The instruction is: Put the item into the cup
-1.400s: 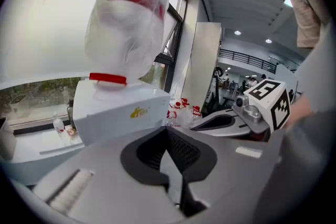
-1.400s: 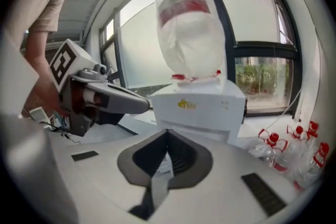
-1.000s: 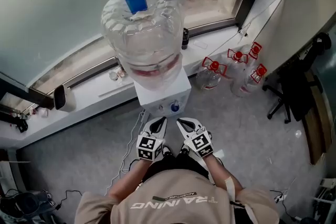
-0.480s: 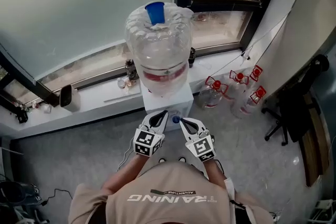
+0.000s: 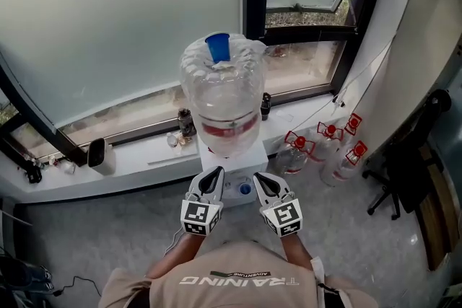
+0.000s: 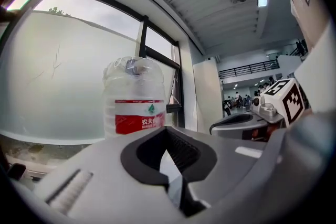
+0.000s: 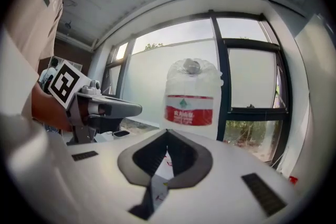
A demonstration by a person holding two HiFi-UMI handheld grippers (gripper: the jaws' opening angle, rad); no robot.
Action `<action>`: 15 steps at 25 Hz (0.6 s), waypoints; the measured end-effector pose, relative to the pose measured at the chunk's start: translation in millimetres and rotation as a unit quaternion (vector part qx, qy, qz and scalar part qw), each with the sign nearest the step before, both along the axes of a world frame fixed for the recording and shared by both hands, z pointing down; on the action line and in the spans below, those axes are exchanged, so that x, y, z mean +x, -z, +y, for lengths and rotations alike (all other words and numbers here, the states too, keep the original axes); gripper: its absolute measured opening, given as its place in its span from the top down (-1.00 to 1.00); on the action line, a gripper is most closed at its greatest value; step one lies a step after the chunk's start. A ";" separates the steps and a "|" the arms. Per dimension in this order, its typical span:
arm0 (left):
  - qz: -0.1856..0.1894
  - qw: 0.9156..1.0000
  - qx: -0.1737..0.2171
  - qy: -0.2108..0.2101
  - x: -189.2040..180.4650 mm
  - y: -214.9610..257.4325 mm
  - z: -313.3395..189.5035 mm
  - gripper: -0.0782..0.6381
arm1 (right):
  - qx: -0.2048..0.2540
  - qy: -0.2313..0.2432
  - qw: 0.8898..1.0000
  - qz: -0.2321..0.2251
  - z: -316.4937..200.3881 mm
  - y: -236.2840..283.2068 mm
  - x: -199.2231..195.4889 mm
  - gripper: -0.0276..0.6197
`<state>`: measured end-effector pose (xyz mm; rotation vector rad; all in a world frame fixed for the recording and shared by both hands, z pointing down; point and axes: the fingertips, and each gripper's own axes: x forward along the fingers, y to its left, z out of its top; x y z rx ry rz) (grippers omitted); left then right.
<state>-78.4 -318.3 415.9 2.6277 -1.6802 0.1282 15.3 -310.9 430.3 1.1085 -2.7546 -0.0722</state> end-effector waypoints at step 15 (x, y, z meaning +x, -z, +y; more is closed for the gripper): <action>0.006 1.000 0.011 -0.013 3.9 20.6 -7.8 0.76 | 0.018 -0.032 0.999 0.000 -4.0 22.9 1.7 0.88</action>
